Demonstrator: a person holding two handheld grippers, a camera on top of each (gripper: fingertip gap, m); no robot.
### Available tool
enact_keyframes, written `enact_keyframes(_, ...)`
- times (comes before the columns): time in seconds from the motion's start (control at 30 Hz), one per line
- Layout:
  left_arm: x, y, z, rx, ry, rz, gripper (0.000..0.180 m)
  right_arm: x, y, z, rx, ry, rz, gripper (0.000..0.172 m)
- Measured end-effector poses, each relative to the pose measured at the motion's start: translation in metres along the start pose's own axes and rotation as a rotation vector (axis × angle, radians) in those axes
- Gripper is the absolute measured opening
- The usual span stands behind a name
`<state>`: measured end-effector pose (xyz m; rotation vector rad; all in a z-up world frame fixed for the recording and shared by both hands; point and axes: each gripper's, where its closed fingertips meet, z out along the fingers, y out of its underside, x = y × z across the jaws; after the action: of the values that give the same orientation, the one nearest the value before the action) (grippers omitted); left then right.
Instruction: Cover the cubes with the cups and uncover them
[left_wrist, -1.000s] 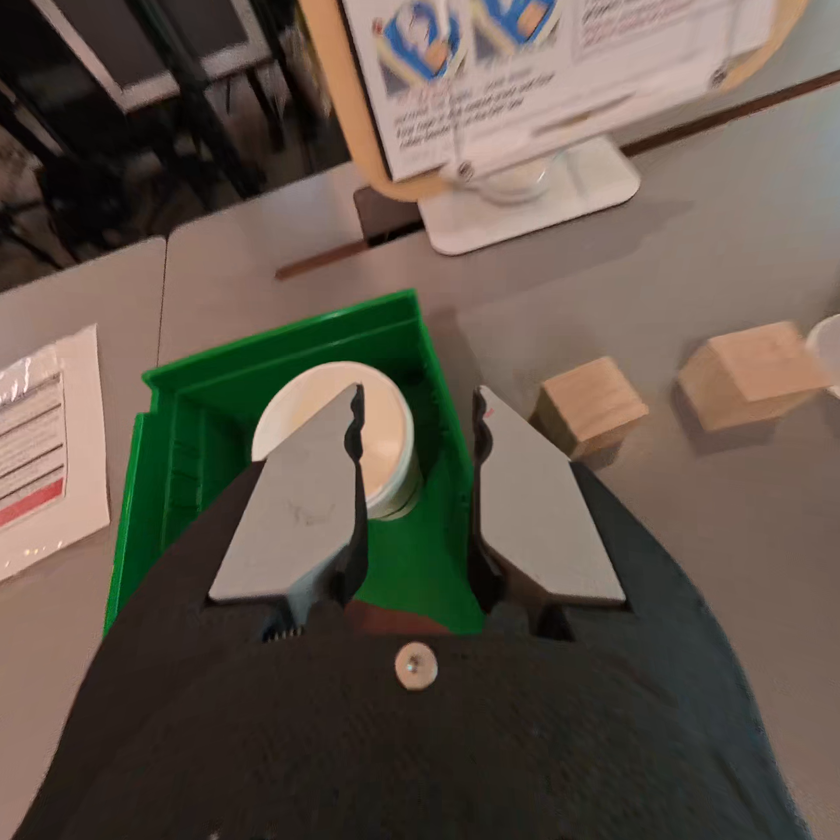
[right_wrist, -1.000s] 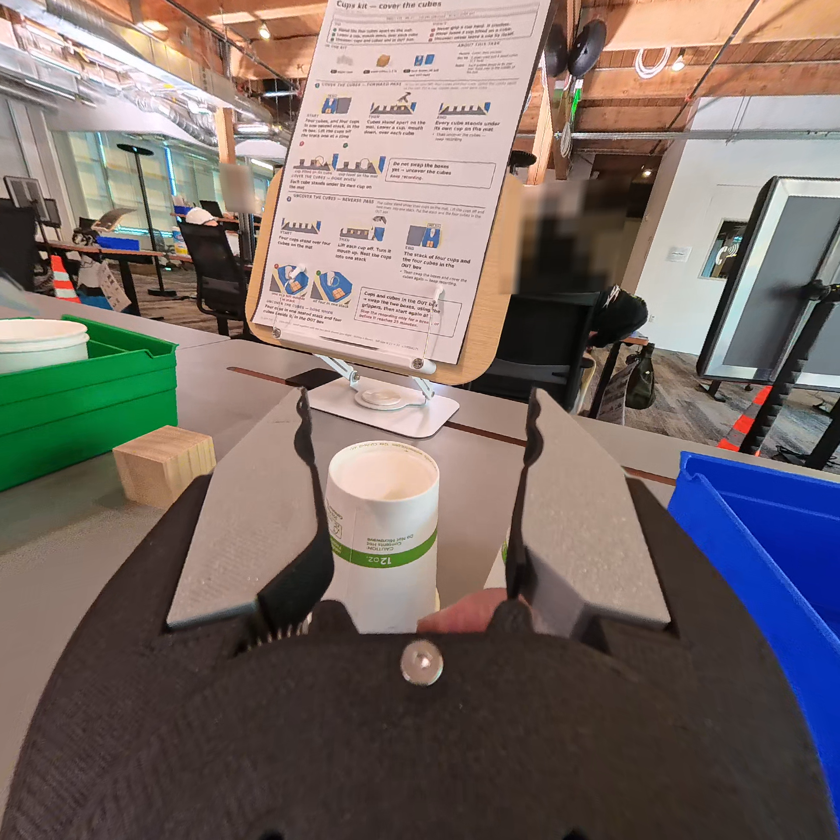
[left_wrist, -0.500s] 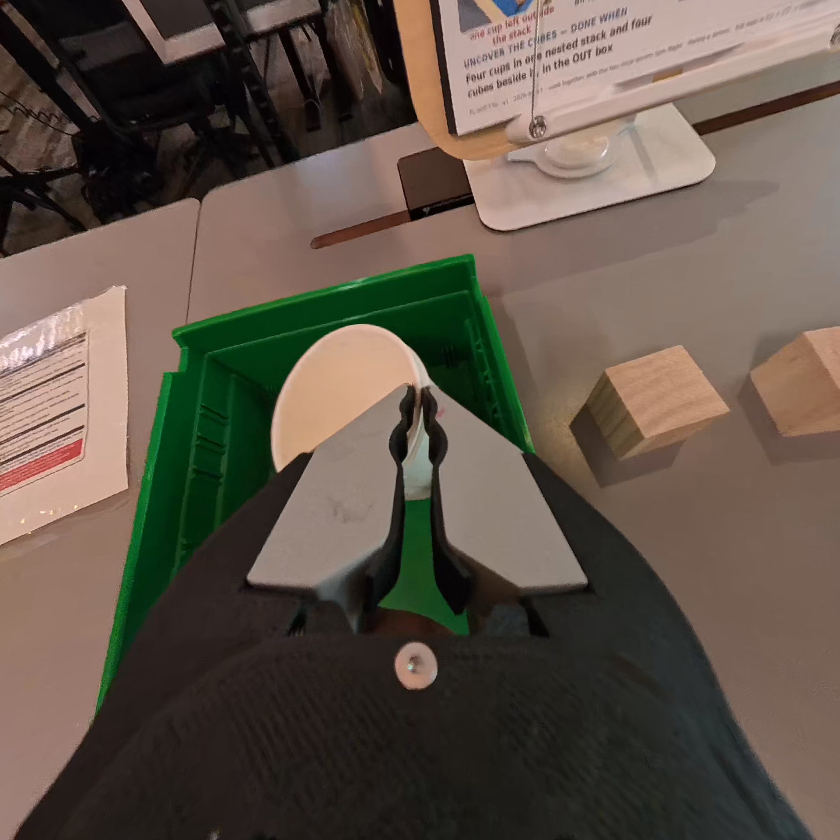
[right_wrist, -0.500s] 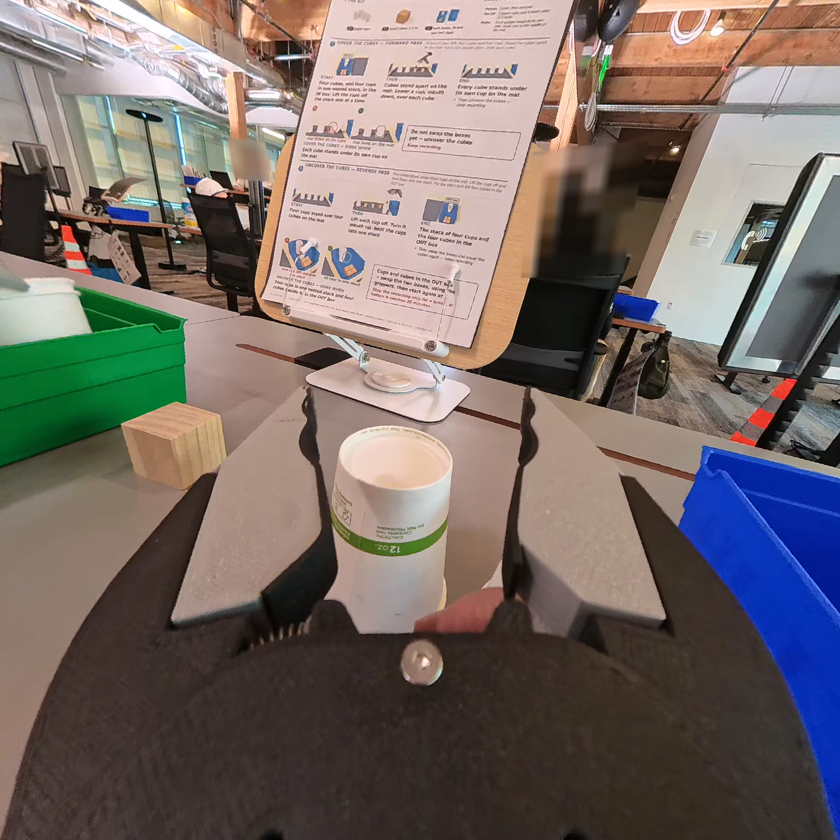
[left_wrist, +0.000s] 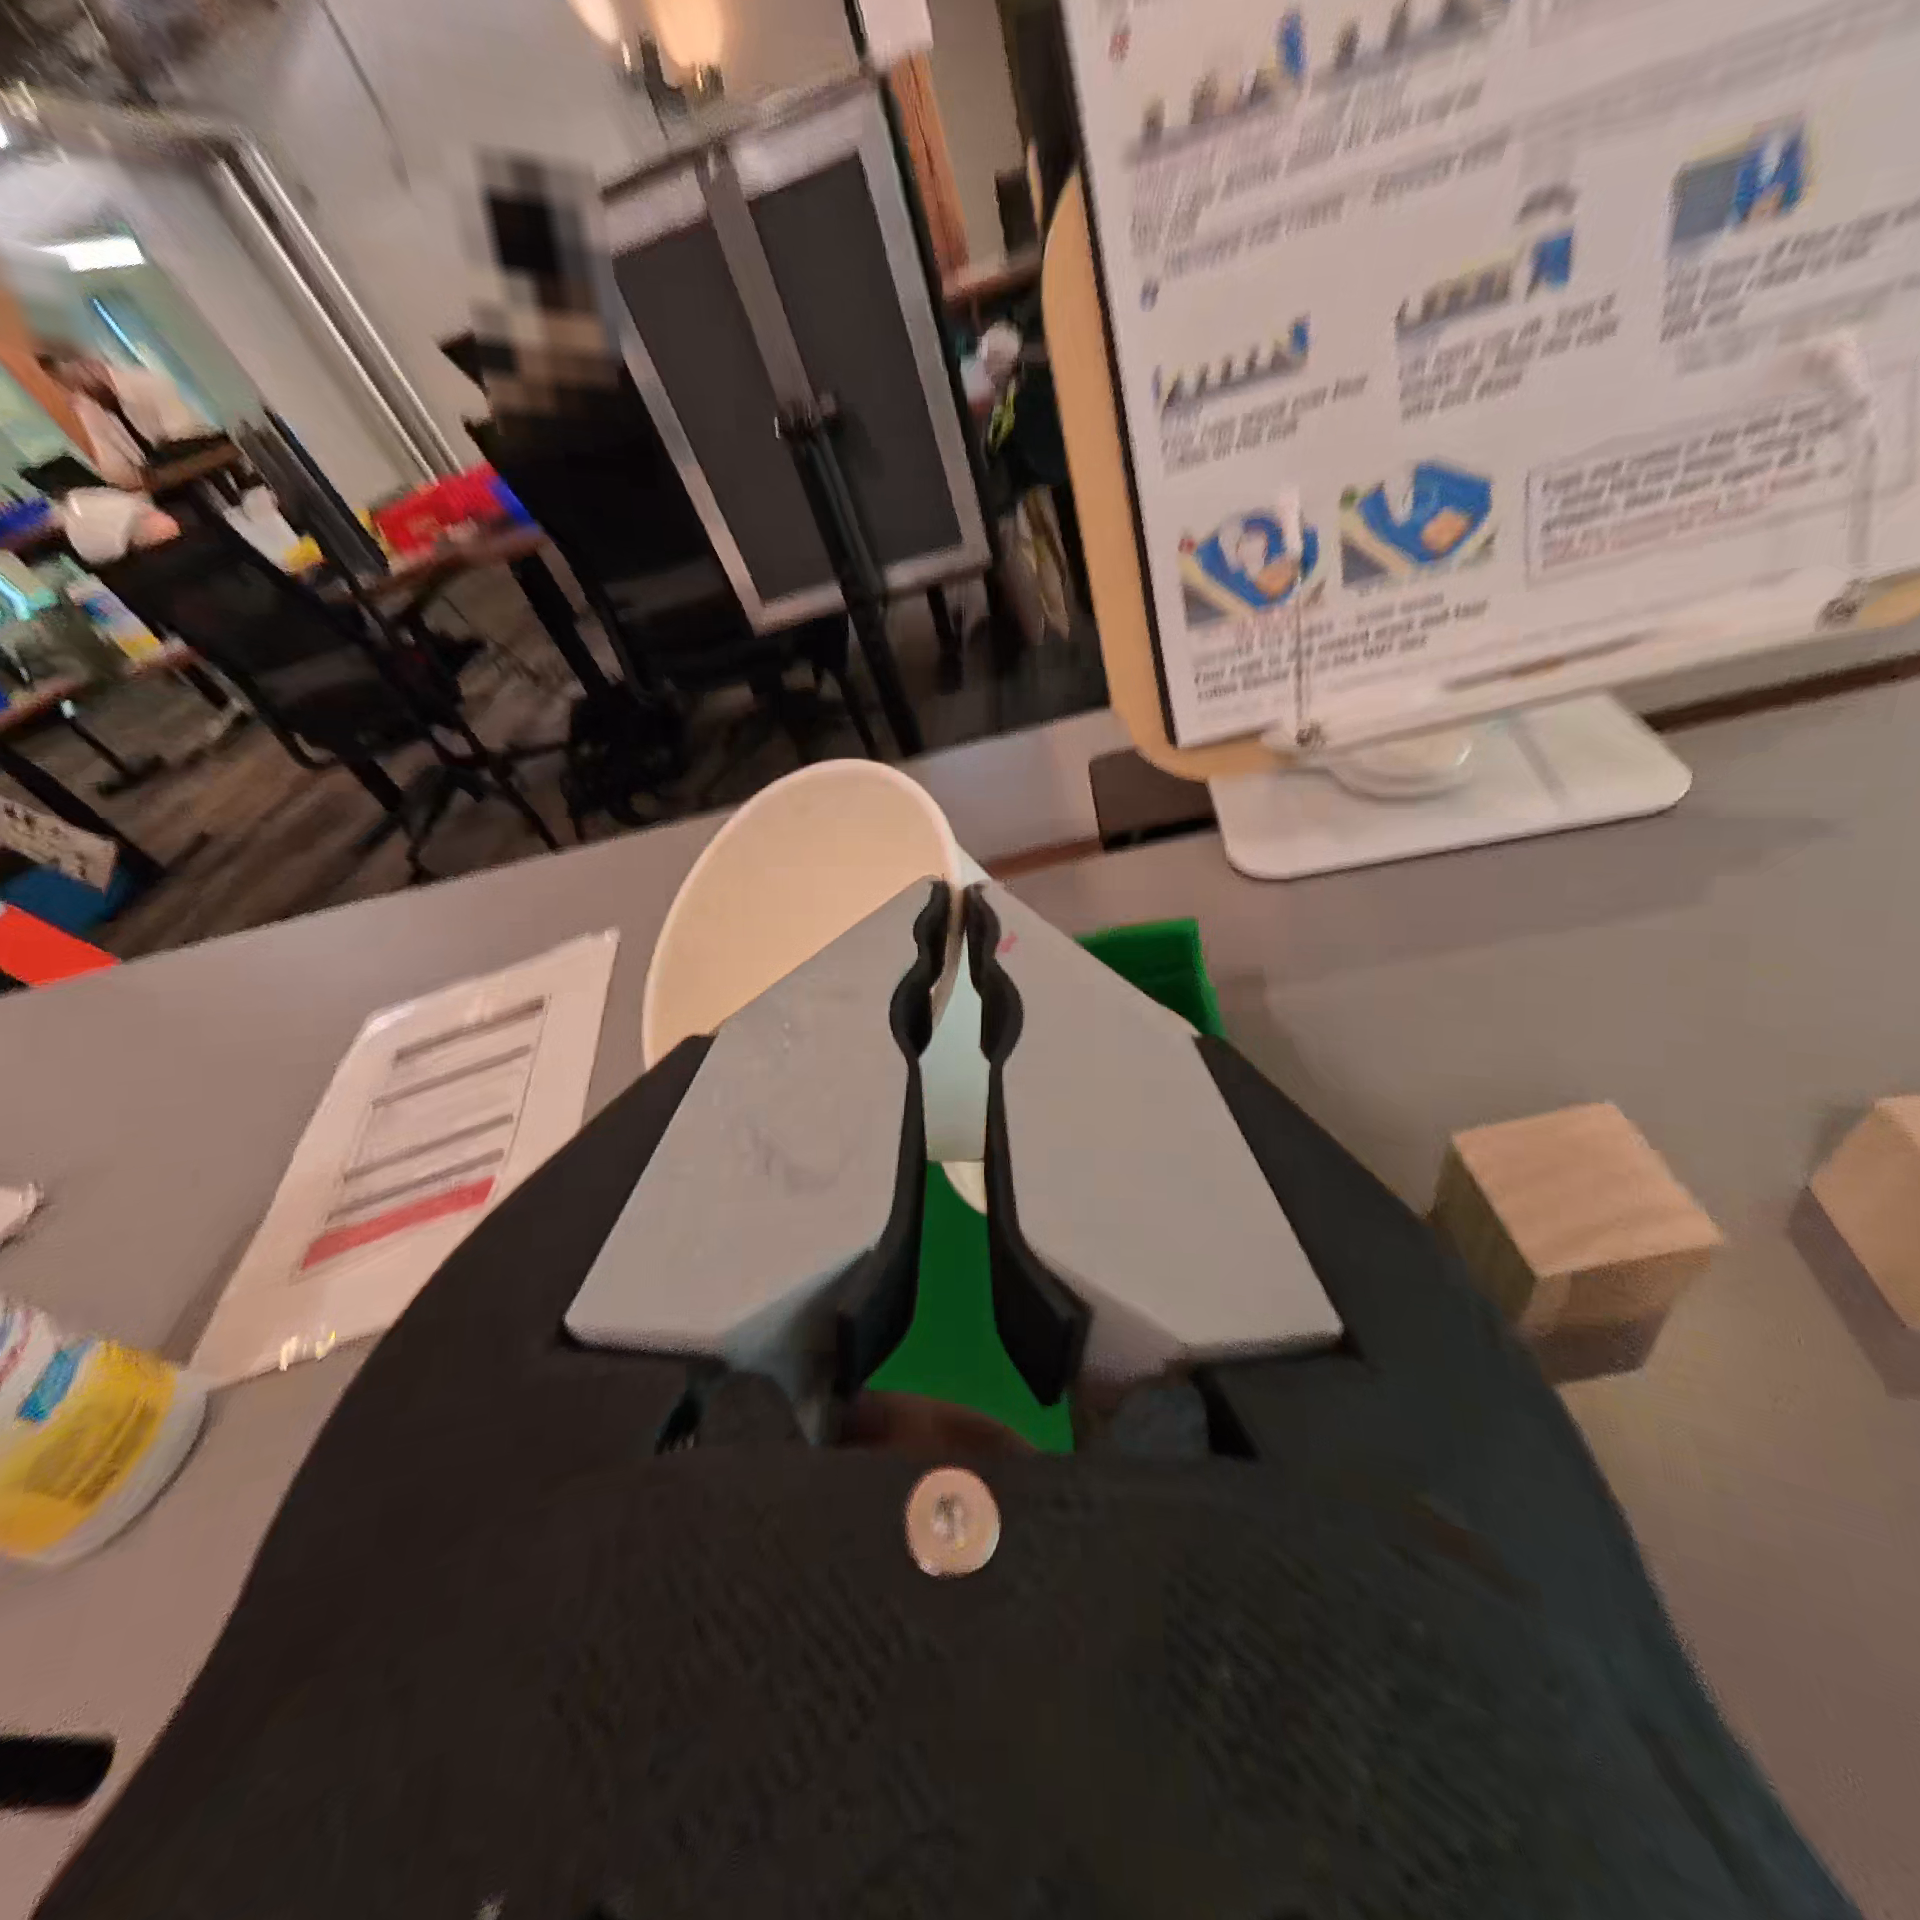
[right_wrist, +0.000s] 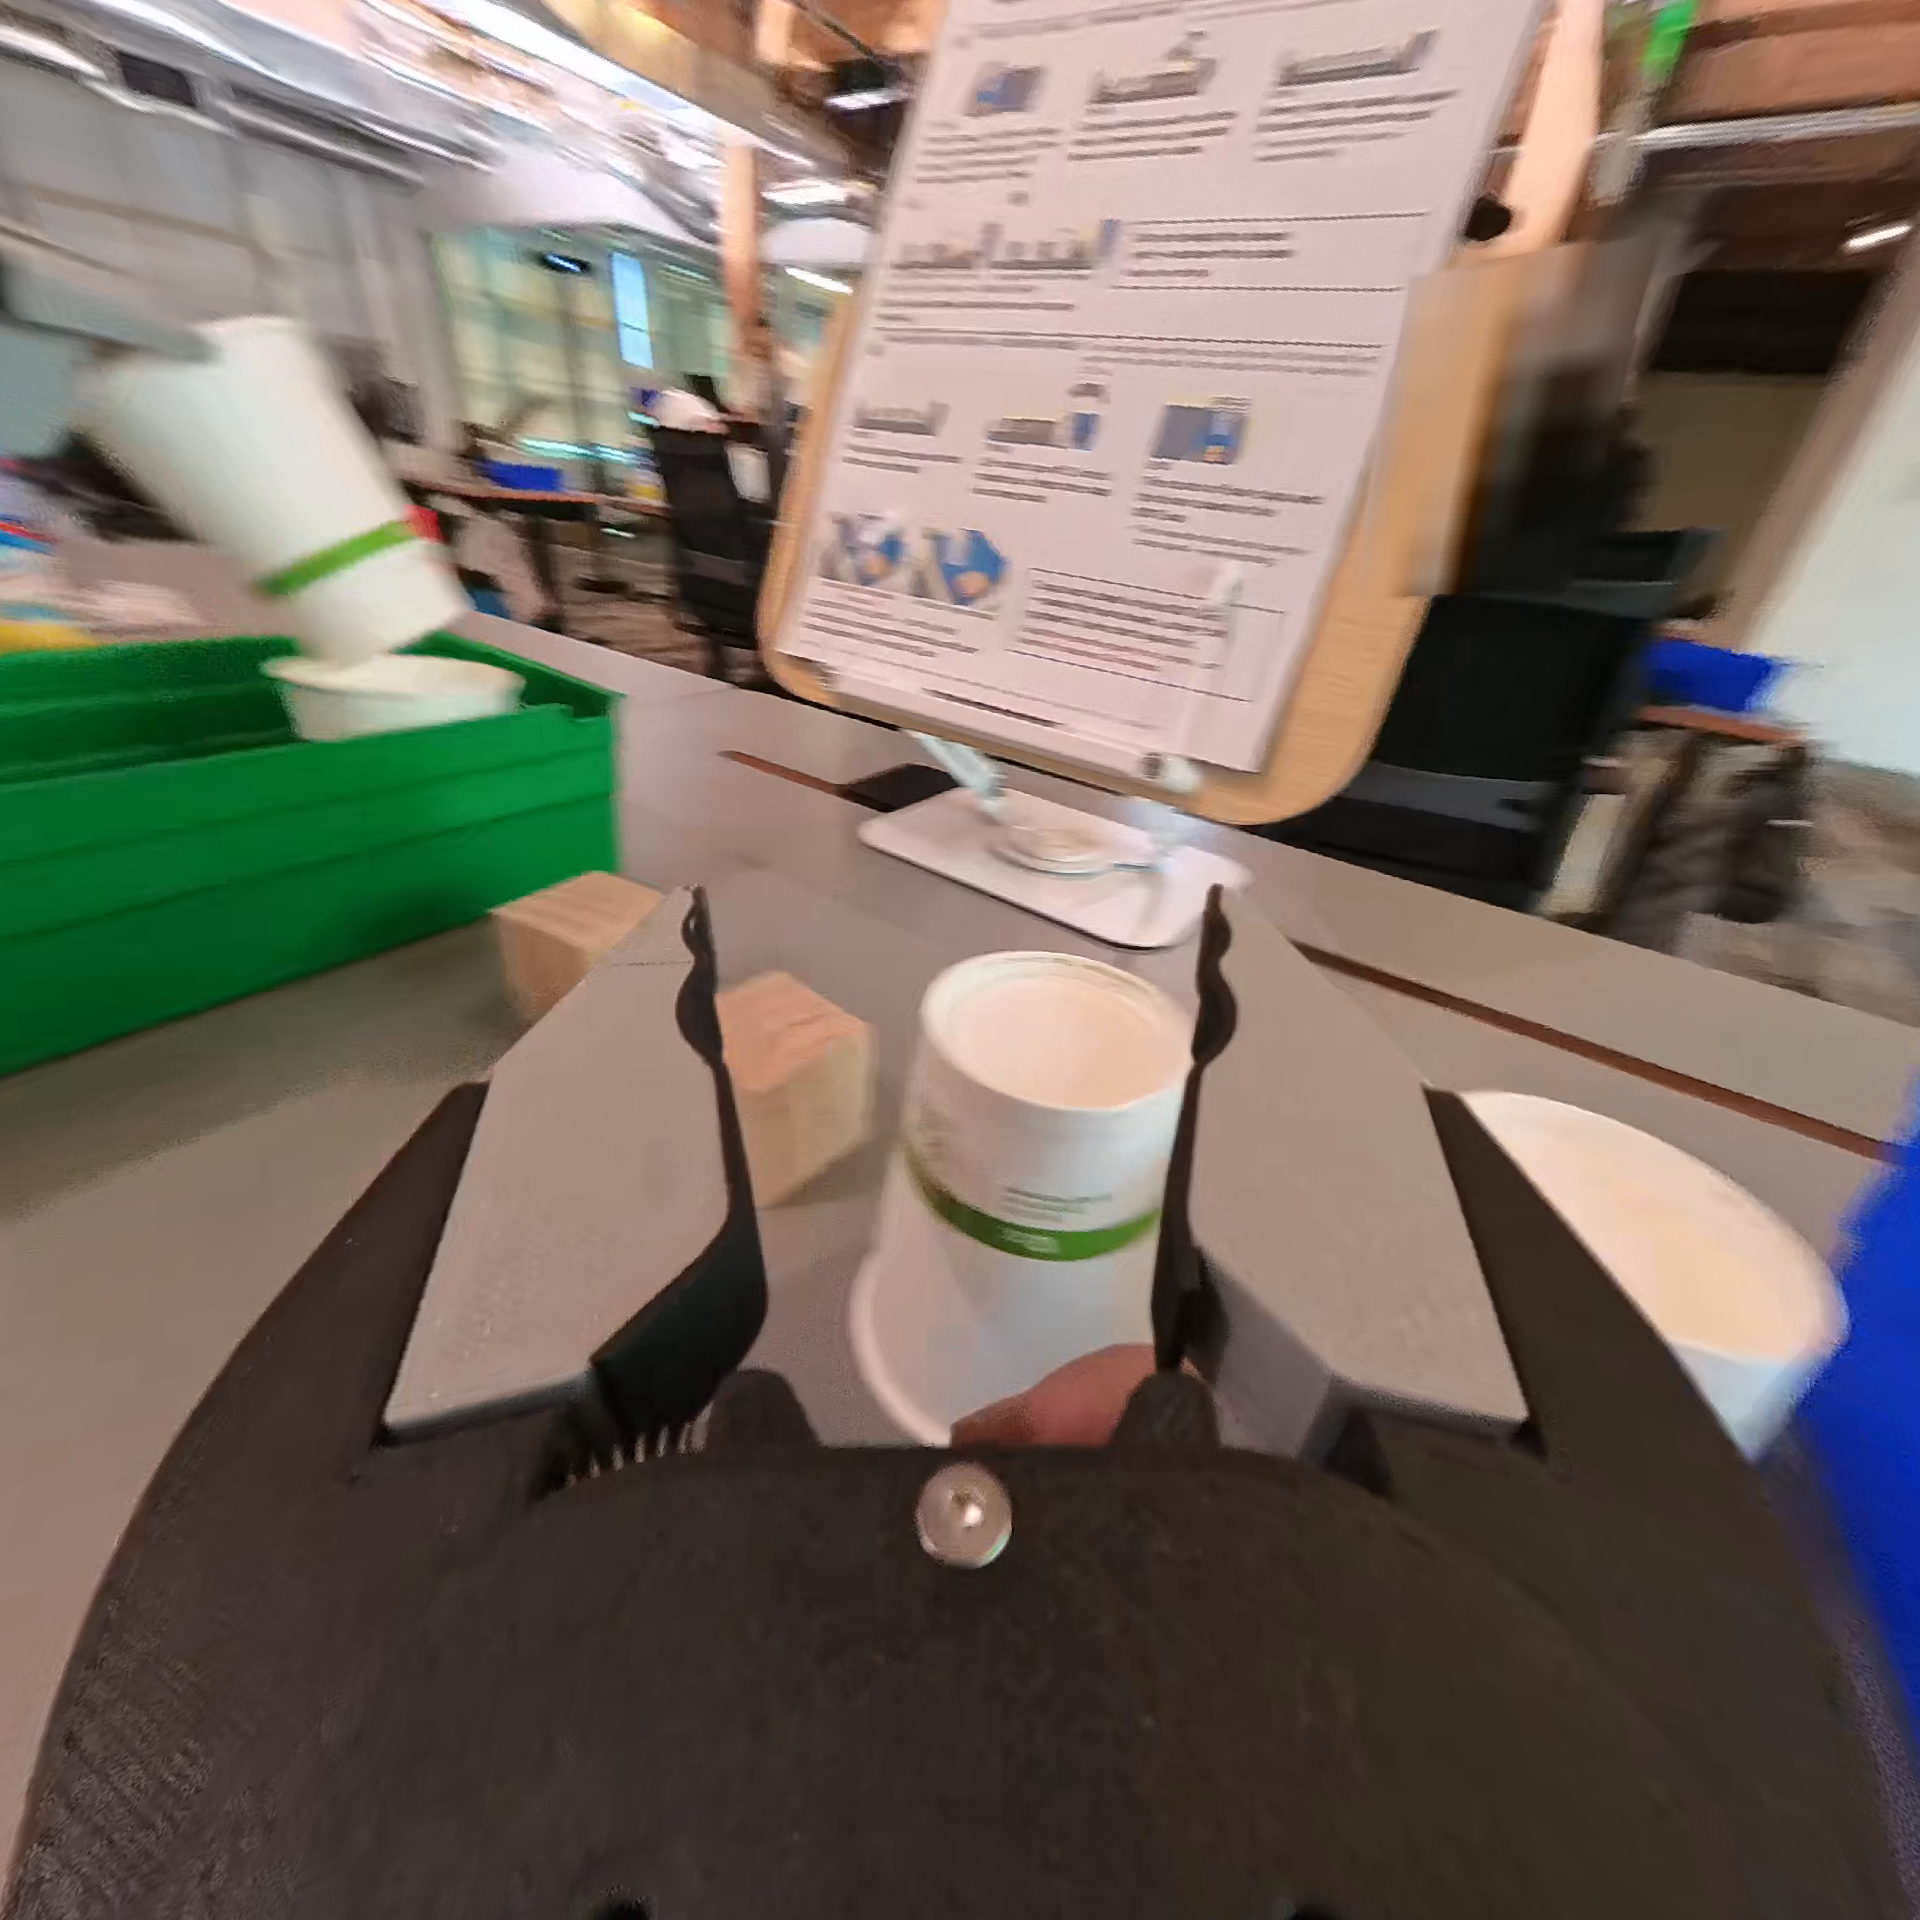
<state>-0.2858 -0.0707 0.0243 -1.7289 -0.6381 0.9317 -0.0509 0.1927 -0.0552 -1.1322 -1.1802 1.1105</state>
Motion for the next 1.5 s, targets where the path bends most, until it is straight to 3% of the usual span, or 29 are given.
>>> enact_keyframes(0.07,0.017,-0.032,-0.018,0.125,0.053,0.007,0.001,-0.032,-0.004,-0.003,0.013,-0.228,0.118,0.082)
enact_keyframes(0.23,0.111,-0.099,-0.089,0.424,0.394,-0.073,0.001,-0.108,-0.015,-0.031,-0.056,-0.850,0.504,0.082)
enact_keyframes(0.33,0.178,-0.115,-0.143,0.621,0.688,-0.207,0.001,-0.120,-0.029,-0.044,-0.042,-1.023,0.672,0.086)
enact_keyframes(0.47,0.230,-0.094,-0.168,0.684,0.881,-0.393,0.002,-0.102,-0.036,-0.039,0.002,-1.003,0.795,0.097)
enact_keyframes(0.63,0.267,-0.044,-0.154,0.572,0.959,-0.573,0.001,-0.070,-0.049,-0.035,0.088,-0.962,0.950,0.102)
enact_keyframes(0.83,0.296,0.001,-0.135,0.408,1.006,-0.470,0.001,-0.033,-0.034,-0.015,0.101,-0.717,0.936,0.093)
enact_keyframes(1.03,0.301,0.037,-0.120,0.332,0.962,-0.393,0.002,-0.037,-0.014,-0.007,-0.003,-0.621,0.748,0.088)
enact_keyframes(1.17,0.285,0.039,-0.115,0.343,0.882,-0.408,0.002,-0.053,-0.006,-0.007,-0.058,-0.633,0.669,0.090)
enact_keyframes(1.3,0.287,0.044,-0.115,0.296,0.927,-0.457,0.002,-0.054,-0.006,-0.007,-0.044,-0.610,0.631,0.089)
enact_keyframes(1.4,0.291,0.050,-0.113,0.292,0.870,-0.356,0.002,-0.051,-0.005,-0.007,-0.049,-0.591,0.591,0.088)
enact_keyframes(1.43,0.290,0.052,-0.110,0.291,0.819,-0.322,0.010,-0.049,-0.005,-0.006,-0.046,-0.578,0.580,0.088)
enact_keyframes(1.5,0.284,0.054,-0.105,0.305,0.720,-0.282,0.046,-0.046,-0.004,-0.005,-0.051,-0.558,0.575,0.088)
